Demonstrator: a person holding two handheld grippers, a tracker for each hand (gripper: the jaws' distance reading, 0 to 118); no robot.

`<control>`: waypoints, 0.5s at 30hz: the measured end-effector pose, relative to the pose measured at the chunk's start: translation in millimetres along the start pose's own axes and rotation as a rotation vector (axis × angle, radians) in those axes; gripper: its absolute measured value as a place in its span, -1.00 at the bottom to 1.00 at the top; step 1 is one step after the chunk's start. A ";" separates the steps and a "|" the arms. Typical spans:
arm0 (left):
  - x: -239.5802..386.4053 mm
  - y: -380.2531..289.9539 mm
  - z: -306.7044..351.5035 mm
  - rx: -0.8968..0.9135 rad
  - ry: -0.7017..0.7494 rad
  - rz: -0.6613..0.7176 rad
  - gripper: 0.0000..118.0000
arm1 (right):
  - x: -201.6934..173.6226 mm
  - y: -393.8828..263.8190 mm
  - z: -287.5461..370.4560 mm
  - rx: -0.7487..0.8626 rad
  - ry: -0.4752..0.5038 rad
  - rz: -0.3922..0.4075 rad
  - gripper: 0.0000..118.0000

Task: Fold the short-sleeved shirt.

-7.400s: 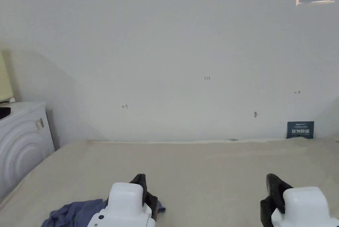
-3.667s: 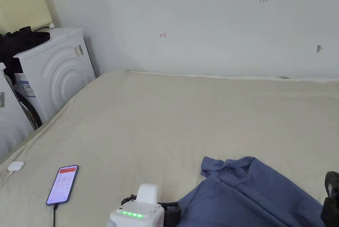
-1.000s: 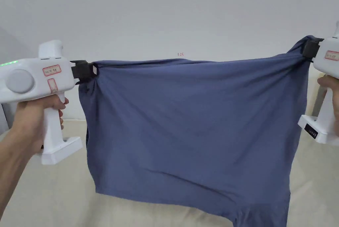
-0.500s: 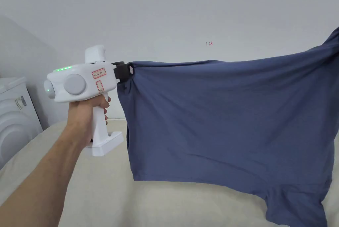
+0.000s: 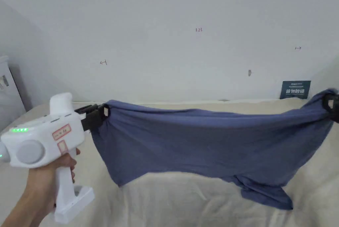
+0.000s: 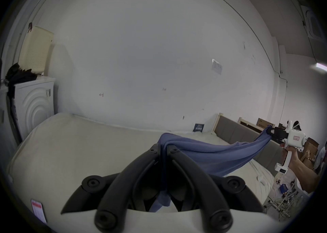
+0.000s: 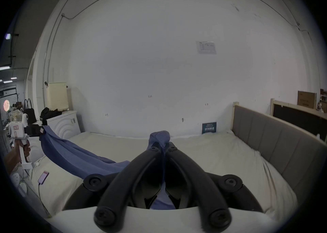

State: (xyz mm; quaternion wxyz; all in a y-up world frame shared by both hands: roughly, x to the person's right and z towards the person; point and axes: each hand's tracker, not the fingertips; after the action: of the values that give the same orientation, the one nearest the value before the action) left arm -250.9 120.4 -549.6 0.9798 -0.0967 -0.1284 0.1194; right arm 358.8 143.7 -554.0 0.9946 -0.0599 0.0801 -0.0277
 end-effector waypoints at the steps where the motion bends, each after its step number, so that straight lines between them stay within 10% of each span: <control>1: 0.0 -16.8 12.8 -0.005 0.003 0.001 -0.92 | -1.1 -15.5 14.5 -0.003 0.001 -0.001 -0.95; 8: -0.8 -150.2 100.4 -0.132 0.029 0.039 -0.92 | -14.1 -135.3 112.1 -0.162 -0.004 -0.004 -0.95; 13: -8.8 -251.0 129.1 -0.303 0.123 0.098 -0.92 | 15.2 -234.5 138.5 -0.361 0.023 -0.228 -0.95; 15: -3.0 -281.8 136.6 -0.378 0.185 0.027 -0.92 | 11.9 -265.5 143.9 -0.419 -0.048 -0.075 -0.95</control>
State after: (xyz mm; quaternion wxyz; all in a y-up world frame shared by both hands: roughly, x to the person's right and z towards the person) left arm -232.3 -127.2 -358.6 0.9502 -0.2910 -0.0565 0.0967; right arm 381.8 -103.7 -382.0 0.9602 -0.2692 0.0582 -0.0458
